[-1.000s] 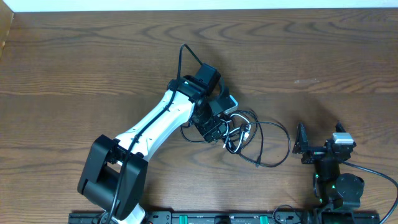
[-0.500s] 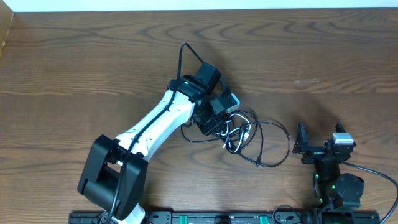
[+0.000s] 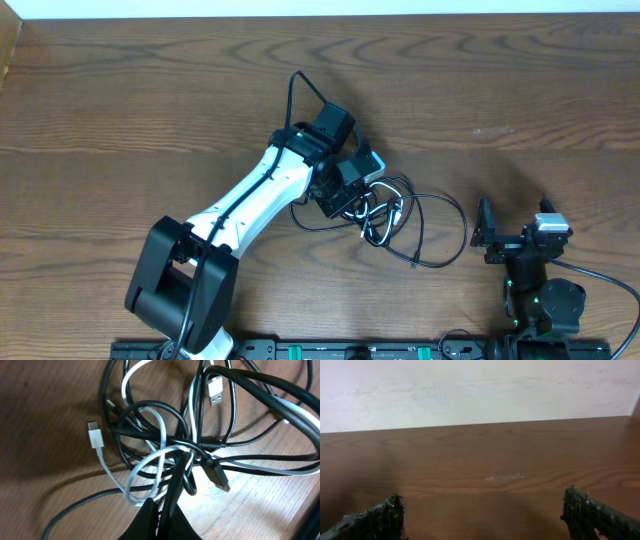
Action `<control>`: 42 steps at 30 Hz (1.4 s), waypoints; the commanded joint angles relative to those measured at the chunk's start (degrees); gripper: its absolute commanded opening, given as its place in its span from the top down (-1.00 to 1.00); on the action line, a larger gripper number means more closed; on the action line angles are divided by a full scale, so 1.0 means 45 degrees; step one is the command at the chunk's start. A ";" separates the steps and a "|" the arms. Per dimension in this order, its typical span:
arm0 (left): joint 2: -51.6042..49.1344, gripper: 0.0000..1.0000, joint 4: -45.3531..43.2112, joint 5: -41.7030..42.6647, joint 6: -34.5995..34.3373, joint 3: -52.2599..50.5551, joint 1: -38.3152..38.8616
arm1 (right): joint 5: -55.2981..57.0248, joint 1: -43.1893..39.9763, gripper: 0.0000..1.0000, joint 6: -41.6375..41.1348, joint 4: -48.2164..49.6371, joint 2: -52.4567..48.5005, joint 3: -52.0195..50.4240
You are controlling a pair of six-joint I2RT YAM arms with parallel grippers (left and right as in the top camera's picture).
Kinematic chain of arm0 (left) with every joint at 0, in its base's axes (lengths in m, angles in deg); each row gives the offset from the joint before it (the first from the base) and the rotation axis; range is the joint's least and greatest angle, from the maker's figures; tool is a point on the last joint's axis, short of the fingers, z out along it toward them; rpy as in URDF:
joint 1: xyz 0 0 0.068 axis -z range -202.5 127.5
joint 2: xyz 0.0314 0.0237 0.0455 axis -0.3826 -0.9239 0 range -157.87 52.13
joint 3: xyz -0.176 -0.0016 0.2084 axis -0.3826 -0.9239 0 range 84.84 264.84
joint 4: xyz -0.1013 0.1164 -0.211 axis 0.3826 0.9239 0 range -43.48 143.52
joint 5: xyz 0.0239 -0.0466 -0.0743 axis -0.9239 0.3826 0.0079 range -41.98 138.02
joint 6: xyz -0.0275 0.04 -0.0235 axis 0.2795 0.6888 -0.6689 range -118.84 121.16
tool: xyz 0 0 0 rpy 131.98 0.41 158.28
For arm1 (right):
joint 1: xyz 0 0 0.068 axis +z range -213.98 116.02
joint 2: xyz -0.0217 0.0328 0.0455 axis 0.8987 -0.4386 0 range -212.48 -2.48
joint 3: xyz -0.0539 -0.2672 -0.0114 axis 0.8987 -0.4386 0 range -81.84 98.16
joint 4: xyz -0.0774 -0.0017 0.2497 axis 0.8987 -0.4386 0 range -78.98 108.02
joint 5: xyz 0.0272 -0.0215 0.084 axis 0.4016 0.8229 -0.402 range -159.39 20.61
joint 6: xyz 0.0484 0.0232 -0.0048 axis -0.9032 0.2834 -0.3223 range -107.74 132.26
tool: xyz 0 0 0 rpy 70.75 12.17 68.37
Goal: Untangle cables
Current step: 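Lift the grasped cables with the left gripper and pull them upward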
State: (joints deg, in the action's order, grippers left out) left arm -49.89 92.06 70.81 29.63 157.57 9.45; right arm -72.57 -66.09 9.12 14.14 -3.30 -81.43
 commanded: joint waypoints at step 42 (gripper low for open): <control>0.4435 0.85 -0.6989 -0.5217 -0.6416 0.0199 0.0000 | 0.0053 0.0063 -0.98 0.0194 -0.0053 0.0112 -0.0019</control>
State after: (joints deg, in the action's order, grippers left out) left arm -31.29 62.08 48.10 5.46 157.57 9.45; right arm -72.57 -66.09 9.12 14.14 -3.30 -81.43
